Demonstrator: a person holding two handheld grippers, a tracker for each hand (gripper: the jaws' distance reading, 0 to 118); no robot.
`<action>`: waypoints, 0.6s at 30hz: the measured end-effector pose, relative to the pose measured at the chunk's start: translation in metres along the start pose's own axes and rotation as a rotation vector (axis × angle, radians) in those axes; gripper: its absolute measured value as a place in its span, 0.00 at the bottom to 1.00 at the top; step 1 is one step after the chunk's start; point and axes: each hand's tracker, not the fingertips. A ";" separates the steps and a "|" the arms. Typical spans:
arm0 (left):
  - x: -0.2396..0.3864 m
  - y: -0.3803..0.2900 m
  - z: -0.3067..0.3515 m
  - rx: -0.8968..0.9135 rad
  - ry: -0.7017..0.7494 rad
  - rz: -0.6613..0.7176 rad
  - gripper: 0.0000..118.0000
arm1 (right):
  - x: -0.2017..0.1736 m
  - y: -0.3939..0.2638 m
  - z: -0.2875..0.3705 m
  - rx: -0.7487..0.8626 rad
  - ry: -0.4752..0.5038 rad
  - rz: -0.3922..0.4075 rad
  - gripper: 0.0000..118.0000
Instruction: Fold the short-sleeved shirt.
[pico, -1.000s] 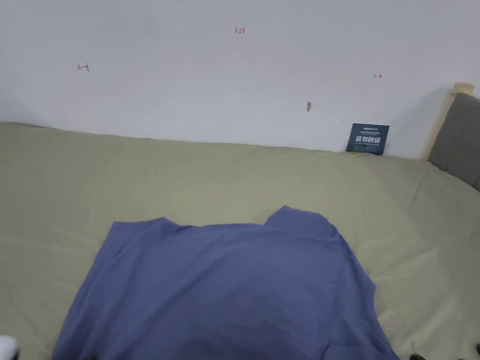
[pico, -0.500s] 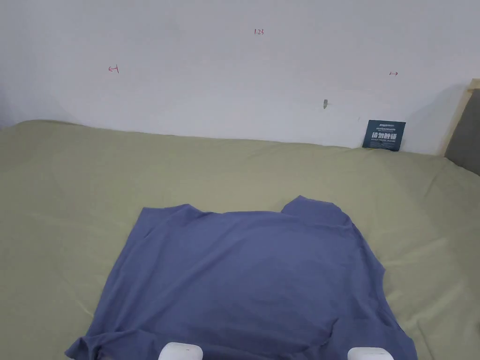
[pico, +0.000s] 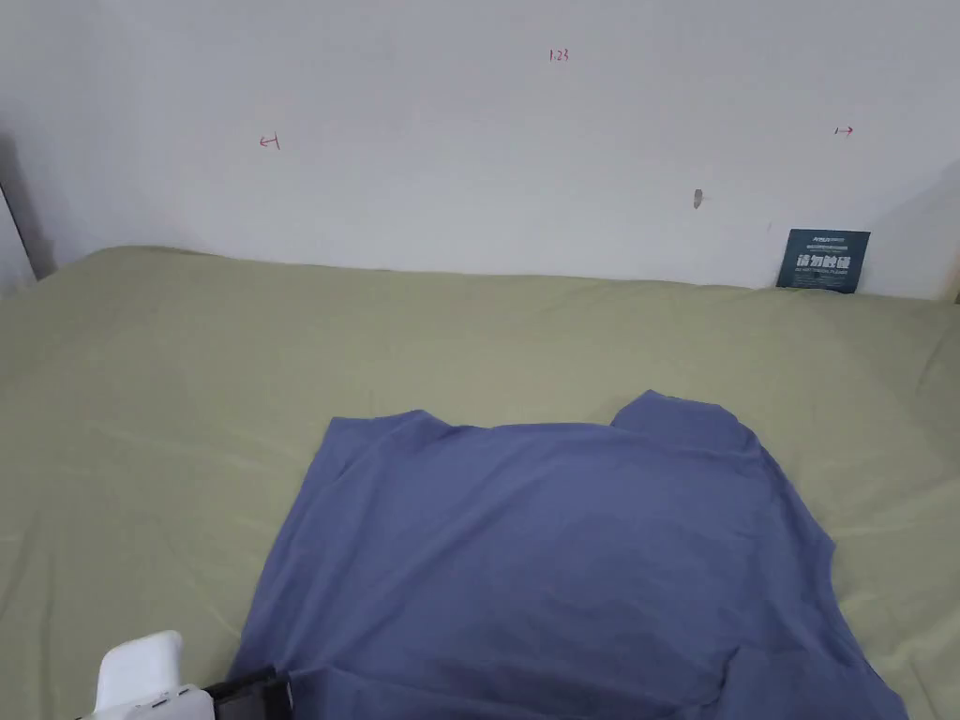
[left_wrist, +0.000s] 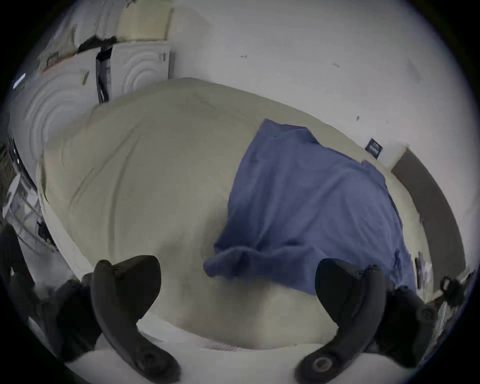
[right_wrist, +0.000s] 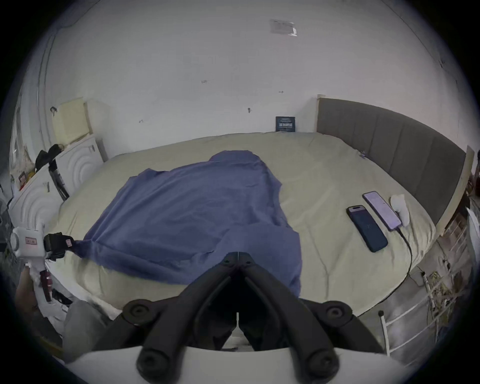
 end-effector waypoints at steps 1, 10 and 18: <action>0.002 0.002 -0.008 -0.021 0.007 0.011 1.00 | 0.006 0.000 0.000 -0.007 -0.005 -0.014 0.00; 0.029 -0.004 -0.031 -0.089 0.073 -0.122 0.08 | 0.072 -0.007 -0.029 -0.186 -0.055 -0.047 0.56; 0.029 0.000 -0.016 -0.069 0.060 -0.143 0.08 | 0.058 -0.027 -0.094 -0.373 0.048 0.018 0.56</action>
